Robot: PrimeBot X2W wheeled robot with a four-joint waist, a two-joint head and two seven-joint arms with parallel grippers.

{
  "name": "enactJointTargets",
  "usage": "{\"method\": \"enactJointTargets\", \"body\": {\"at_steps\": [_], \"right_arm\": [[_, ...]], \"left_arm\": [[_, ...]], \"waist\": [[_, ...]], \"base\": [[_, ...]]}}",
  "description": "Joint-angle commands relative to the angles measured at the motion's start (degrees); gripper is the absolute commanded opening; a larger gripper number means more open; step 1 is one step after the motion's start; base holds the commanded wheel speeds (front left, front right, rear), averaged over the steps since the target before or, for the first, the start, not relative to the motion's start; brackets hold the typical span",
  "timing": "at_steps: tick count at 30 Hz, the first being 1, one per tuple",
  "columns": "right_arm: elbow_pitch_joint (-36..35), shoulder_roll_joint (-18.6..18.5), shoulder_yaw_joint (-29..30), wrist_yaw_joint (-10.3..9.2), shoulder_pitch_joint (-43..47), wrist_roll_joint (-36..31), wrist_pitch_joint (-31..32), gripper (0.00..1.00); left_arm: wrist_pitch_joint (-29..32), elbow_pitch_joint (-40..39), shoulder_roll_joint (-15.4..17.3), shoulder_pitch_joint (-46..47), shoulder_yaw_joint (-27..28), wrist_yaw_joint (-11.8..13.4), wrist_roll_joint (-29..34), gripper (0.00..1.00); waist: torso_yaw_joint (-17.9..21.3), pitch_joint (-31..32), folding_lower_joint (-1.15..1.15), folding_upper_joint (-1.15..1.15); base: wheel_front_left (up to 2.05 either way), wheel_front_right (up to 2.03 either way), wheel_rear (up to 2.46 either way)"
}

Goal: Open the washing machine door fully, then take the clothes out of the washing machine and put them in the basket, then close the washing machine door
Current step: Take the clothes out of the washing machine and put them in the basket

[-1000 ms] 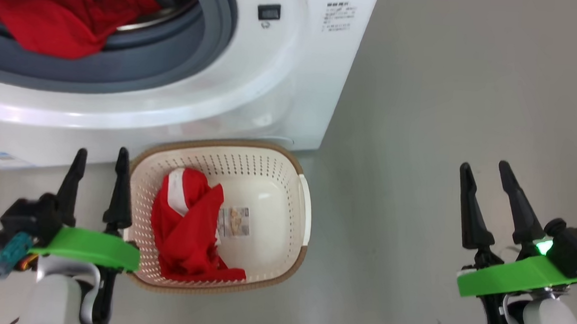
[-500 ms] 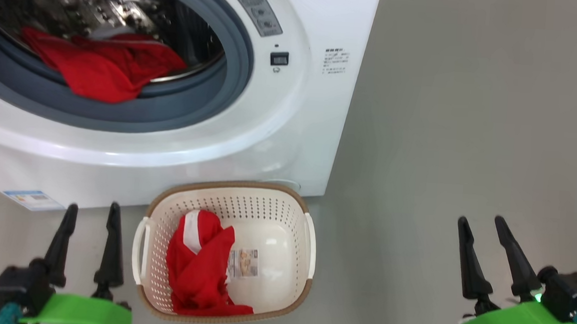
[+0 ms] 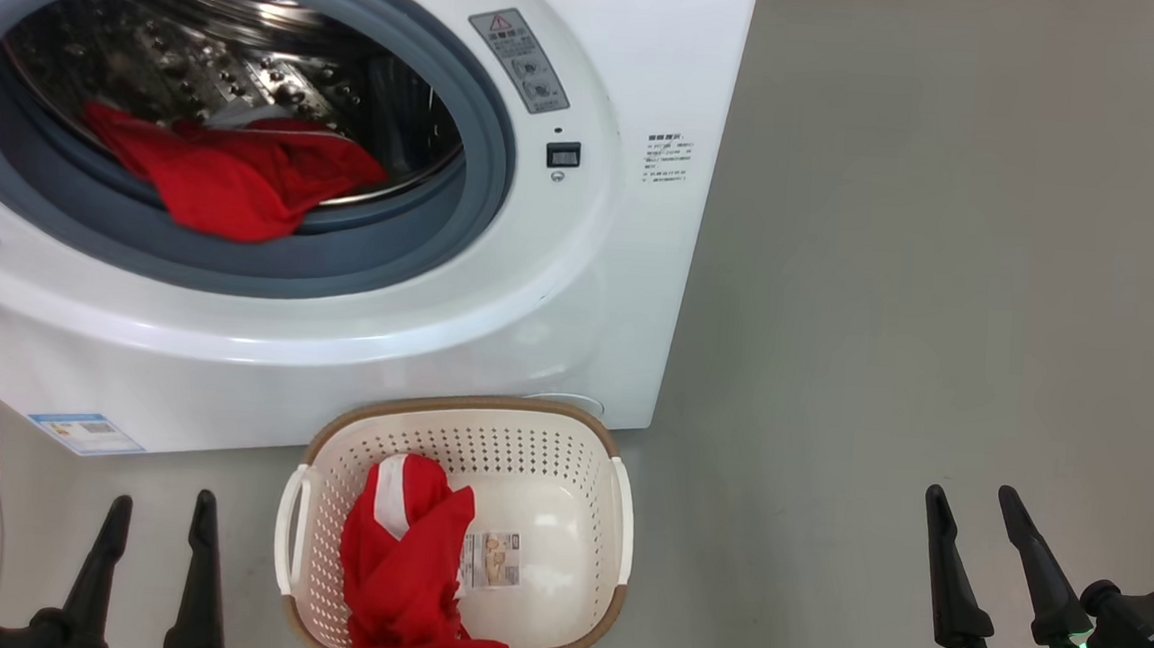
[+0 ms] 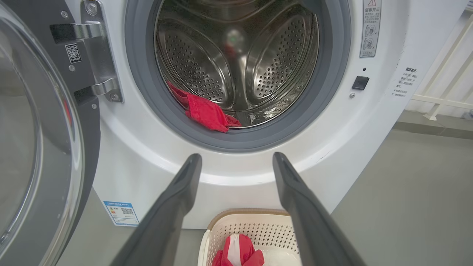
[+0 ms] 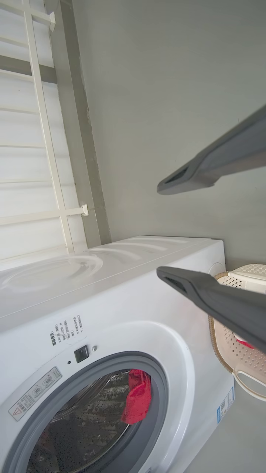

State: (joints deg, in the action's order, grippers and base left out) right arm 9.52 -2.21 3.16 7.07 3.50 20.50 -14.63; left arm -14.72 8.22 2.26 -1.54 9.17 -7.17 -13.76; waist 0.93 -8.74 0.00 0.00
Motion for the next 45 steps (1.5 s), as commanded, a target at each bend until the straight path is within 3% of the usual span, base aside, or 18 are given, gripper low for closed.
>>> {"method": "enactJointTargets", "body": {"at_steps": [1, 10, 21, 40, 45], "right_arm": [[-1.47, -0.66, -1.15, 0.42, -0.55, -0.22, -0.37, 1.0], [-1.73, -0.66, -1.32, 0.42, -2.04, -0.2, -0.37, 1.0], [-2.51, -0.66, -2.59, 0.42, -6.37, 0.37, -0.37, 1.0], [-3.51, -0.66, -5.15, 0.42, -15.08, 3.74, -0.37, 1.0], [-3.67, -0.66, -6.2, 0.42, -16.26, 4.53, -0.37, 1.0]], "left_arm": [[-0.28, -1.78, 0.63, 0.35, 2.08, -0.32, -0.24, 1.0], [-0.28, -1.34, 0.63, 2.42, 1.49, -0.32, 0.92, 1.0], [-0.28, 5.88, 1.43, 15.54, -0.18, -0.24, 10.04, 1.0], [-0.28, 30.45, 13.73, 49.13, -5.8, 6.17, 19.63, 1.0], [-0.28, 38.35, 17.23, 57.03, -7.95, 9.1, 21.61, 1.0]], "waist": [[0.15, -0.36, 0.0, 0.0], [0.3, -2.27, 0.0, 0.0], [0.76, -9.24, 0.0, 0.0], [6.3, -22.28, 0.0, 0.0], [7.95, -24.35, 0.0, 0.0]], "base": [[0.0, 0.0, 0.0], [0.0, 0.0, 0.0], [0.0, 0.0, 0.0], [0.0, 0.0, 0.0], [0.0, 0.0, 0.0]]}}
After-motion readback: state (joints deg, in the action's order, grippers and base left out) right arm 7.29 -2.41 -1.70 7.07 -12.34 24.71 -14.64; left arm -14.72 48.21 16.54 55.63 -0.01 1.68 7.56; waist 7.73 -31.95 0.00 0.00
